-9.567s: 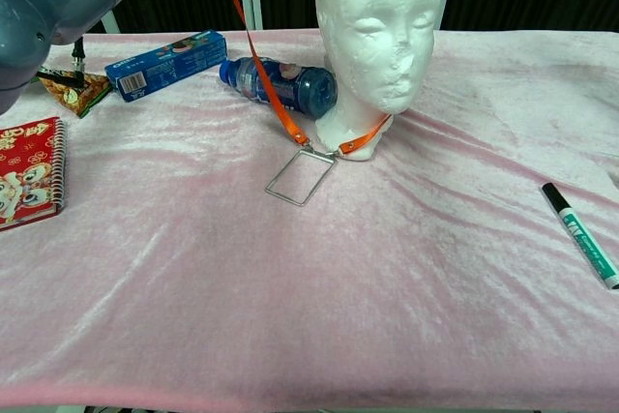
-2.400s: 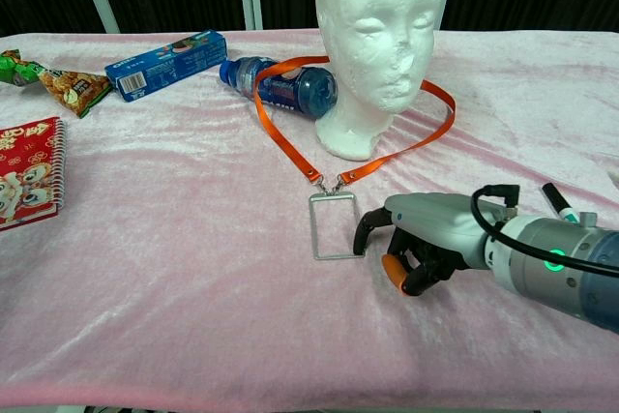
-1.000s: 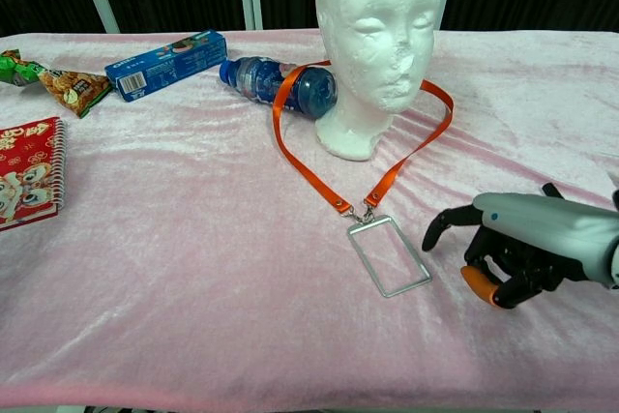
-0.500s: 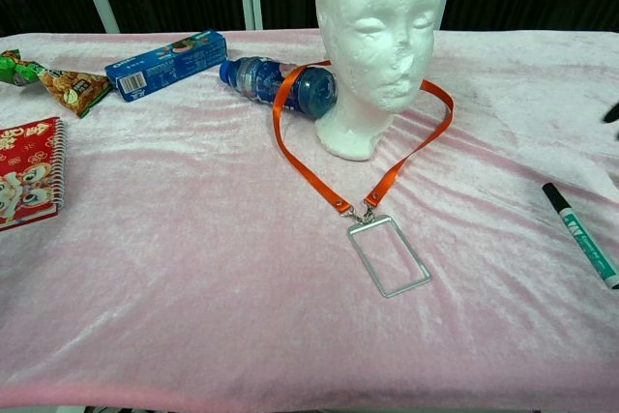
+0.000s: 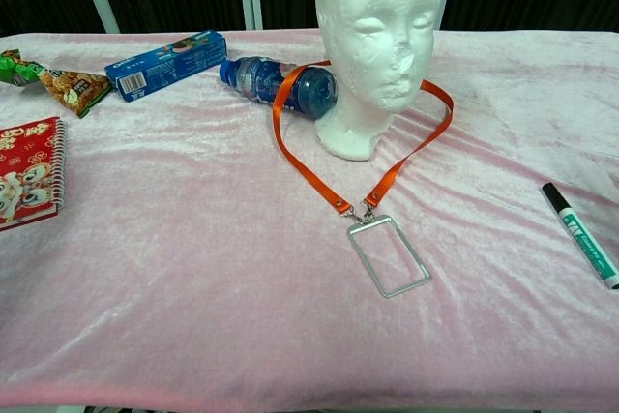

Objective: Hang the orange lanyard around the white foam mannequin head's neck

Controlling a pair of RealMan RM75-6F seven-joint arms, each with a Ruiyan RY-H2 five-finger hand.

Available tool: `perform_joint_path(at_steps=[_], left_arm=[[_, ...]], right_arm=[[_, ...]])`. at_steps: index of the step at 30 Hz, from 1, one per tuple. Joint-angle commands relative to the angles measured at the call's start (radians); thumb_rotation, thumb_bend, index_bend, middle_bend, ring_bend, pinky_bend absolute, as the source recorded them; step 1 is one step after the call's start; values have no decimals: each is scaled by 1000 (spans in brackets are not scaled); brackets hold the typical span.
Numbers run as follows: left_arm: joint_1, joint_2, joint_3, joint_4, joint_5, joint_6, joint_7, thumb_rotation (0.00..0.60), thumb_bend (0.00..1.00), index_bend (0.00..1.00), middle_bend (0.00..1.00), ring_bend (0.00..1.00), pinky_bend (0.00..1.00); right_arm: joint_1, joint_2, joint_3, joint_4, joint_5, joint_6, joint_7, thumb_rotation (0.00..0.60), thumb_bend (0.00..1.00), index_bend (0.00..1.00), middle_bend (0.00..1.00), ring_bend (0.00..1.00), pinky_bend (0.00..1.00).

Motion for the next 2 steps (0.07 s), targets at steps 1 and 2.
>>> perform_joint_path(at_steps=[1, 2], left_arm=[[5, 3, 10, -11, 8, -3, -8, 600, 117, 252, 52, 0, 0], [7, 0, 12, -13, 13, 0, -9, 600, 117, 252, 52, 0, 0]], right_arm=[[-63, -43, -13, 75, -80, 66, 50, 600, 174, 181, 121, 212, 213], [-66, -44, -11, 79, -87, 68, 47, 600, 174, 181, 121, 213, 213]])
